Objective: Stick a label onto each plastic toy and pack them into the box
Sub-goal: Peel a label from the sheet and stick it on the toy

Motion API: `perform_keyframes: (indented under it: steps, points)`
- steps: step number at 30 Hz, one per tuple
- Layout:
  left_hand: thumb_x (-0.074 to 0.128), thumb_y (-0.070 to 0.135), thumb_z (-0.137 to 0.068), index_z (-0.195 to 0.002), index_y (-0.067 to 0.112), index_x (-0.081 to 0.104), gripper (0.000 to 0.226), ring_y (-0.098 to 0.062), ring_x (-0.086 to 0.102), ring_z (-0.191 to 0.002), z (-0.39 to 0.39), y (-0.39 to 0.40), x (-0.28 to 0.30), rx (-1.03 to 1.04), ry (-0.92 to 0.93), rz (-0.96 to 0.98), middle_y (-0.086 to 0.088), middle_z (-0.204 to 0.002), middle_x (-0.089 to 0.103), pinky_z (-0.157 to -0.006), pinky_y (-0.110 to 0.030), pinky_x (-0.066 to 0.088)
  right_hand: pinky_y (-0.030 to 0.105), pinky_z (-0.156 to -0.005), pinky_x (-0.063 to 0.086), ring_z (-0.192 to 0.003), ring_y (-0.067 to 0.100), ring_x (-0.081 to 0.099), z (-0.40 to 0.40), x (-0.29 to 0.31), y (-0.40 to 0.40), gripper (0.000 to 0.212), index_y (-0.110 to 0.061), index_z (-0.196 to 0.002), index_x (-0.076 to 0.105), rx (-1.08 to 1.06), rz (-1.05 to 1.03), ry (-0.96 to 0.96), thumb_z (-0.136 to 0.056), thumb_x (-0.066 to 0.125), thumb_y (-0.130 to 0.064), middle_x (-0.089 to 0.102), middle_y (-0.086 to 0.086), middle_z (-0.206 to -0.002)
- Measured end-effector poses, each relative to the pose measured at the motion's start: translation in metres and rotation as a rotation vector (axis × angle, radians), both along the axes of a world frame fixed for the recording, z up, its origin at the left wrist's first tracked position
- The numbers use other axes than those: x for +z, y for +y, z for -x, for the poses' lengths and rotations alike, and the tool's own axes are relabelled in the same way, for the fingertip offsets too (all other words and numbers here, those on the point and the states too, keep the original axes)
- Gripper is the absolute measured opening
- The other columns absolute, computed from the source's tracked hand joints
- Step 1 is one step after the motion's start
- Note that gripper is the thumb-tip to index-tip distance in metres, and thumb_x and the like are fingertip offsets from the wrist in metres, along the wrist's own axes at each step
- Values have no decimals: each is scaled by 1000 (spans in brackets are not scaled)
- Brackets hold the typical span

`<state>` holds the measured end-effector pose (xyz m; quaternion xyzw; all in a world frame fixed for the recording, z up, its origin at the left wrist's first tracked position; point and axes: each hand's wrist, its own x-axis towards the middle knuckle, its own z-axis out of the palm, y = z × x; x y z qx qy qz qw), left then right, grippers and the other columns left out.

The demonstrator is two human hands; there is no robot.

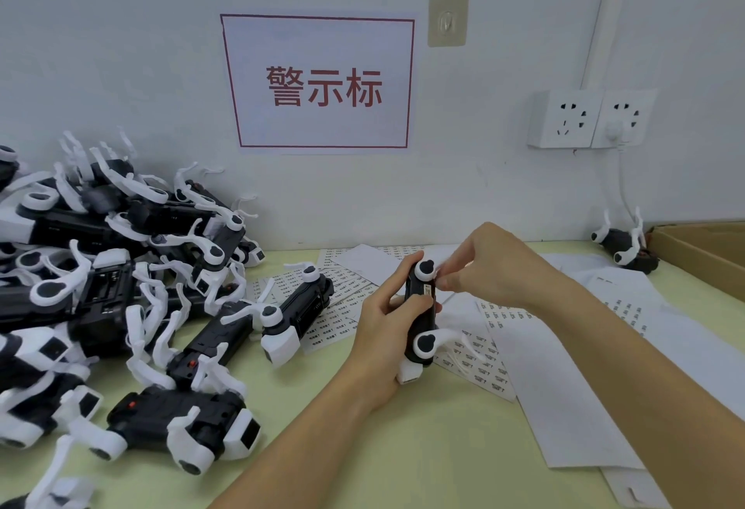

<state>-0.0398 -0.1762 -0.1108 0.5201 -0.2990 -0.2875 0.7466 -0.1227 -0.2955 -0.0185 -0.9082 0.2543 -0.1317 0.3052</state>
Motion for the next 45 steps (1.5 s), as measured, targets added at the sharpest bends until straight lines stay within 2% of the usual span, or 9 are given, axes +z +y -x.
perform_keyframes:
  steps: [4,7,11,17,22,27,36,41,45]
  points:
    - [57,3,-93,-123,43,67,51,-17,67,-85,-1,0,1,-16,35,24,-8,-96,70,-77,-37,52,39,-89,55,-97,21,70,3,2,-1,6,-24,-81,81,53,-33,35,-83,76,-27,77,-1,-91]
    - [59,5,-92,-124,43,66,51,-16,68,-88,-1,1,0,-26,35,29,-3,-101,73,-80,-36,52,30,-71,56,-80,13,70,0,0,2,14,-22,-79,80,41,-30,14,-79,78,-36,77,-5,-86]
    - [58,2,-90,-125,40,67,52,-18,67,-88,-1,1,-1,-30,36,46,-3,-97,71,-84,-38,51,20,-54,39,-65,7,60,-5,-5,7,14,-16,-80,80,-21,-2,-21,-78,82,-31,76,-5,-87]
    - [55,1,-88,-121,40,69,53,-18,67,-85,-3,1,-2,-49,54,78,-1,-103,73,-70,-33,55,25,-76,53,-87,13,69,-6,-8,4,12,-9,-81,80,-40,-104,-61,-78,82,-20,76,-2,-90]
    - [52,5,-89,-123,39,67,50,-24,64,-92,-4,1,-2,-66,94,106,-11,-105,69,-81,-44,50,21,-63,44,-81,9,67,-4,-5,2,6,-16,-77,80,-5,-87,-45,-82,77,-16,75,-3,-78]
    - [57,13,-97,-122,38,67,37,-24,63,-89,-4,-1,-1,-41,107,114,-8,-101,71,-63,-36,55,21,-66,45,-79,11,67,-1,-3,4,5,-20,-75,81,74,-73,-11,-79,79,-21,75,-3,-74]
    - [52,10,-90,-124,32,66,43,-24,61,-87,-5,-1,-1,-77,67,118,-8,-100,68,-72,-38,51,18,-56,39,-60,5,57,-1,-2,7,11,-20,-70,80,48,-70,-19,-76,83,-28,69,-7,-62]
    - [45,11,-79,-125,29,66,54,-24,58,-85,-6,0,-1,-80,69,127,-11,-102,64,-64,-31,51,20,-60,45,-72,9,63,-5,-5,9,12,-17,-71,80,-28,-81,-43,-72,87,-27,73,-3,-73]
    - [41,5,-88,-117,38,71,54,-24,61,-84,-6,0,-2,-63,109,118,-11,-103,67,-68,-33,51,20,-67,47,-79,8,64,-7,-7,7,9,-14,-73,80,-71,-118,-52,-73,86,-20,74,-2,-79]
